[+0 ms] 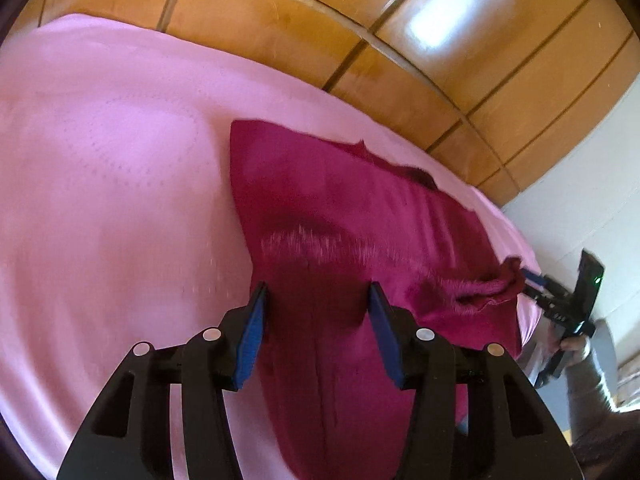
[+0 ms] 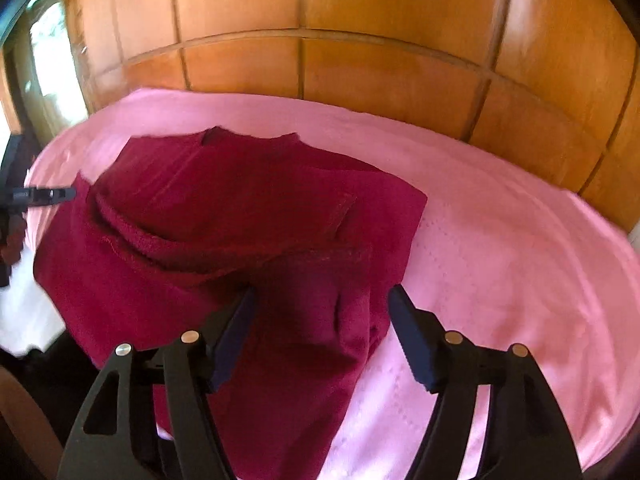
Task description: Fold small clothes
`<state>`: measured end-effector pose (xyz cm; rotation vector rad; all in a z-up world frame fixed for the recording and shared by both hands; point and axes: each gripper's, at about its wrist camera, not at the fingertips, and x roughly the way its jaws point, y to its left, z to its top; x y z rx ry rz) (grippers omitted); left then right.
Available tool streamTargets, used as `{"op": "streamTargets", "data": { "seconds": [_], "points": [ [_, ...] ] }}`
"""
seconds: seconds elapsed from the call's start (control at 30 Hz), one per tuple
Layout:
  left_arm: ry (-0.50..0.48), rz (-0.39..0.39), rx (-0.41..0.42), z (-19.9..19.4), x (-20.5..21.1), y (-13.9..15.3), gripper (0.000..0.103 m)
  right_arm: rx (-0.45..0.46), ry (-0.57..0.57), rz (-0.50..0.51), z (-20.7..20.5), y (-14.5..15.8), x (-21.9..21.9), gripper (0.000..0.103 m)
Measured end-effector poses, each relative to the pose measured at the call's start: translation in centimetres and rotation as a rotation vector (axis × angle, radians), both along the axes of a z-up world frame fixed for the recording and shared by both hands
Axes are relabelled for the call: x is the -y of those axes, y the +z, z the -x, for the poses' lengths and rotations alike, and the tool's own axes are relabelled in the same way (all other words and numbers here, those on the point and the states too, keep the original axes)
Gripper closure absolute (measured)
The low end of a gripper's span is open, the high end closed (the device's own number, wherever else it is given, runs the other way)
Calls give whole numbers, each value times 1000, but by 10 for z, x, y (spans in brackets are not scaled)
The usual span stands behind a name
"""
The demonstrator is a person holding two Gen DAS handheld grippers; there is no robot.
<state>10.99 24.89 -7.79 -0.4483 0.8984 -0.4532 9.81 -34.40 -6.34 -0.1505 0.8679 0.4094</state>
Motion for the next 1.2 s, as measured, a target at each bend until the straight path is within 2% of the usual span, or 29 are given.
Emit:
{"op": "streamTargets", "data": {
  "seconds": [0.1,0.23,0.33,0.37,0.4,0.43,0.47,0.53,0.57,0.6,0.67,0.73,0.83,1.0,1.2],
  "points": [
    [0,66,-10,-9,-4,-1,54,-40,-36,-67,-14,-5,9,43],
    [-10,79,-11,-11,-5,0,54,-80,-70,-146,-27,-10,13,48],
    [-25,88,7,-8,-4,4,54,-107,-91,-155,-32,-16,12,48],
    [-31,87,17,-9,-2,6,57,-111,-97,-156,-33,-18,12,52],
    [-39,78,28,-7,0,8,60,-109,-105,-158,-34,-18,12,61],
    [-46,73,33,-6,1,9,61,-107,-113,-154,-35,-19,12,85],
    [-51,70,40,-5,2,11,62,-107,-121,-145,-35,-18,12,91],
    [-52,67,49,-6,4,12,62,-92,-131,-132,-33,-15,13,95],
    [-51,72,48,-6,3,12,62,-82,-132,-122,-30,-14,13,95],
    [-49,77,49,-6,3,12,73,-69,-135,-107,-28,-11,12,96],
    [-57,52,75,-2,6,15,88,-39,-146,-88,-20,-5,11,96],
    [-60,39,100,5,9,21,94,-6,-151,-79,-8,4,11,96],
    [-49,13,152,21,8,33,96,42,-149,-80,12,21,12,97],
    [-10,39,237,40,0,60,96,113,-158,-130,34,58,18,97],
    [40,-17,308,13,6,91,97,162,-189,-211,5,85,23,97]
  ]
}}
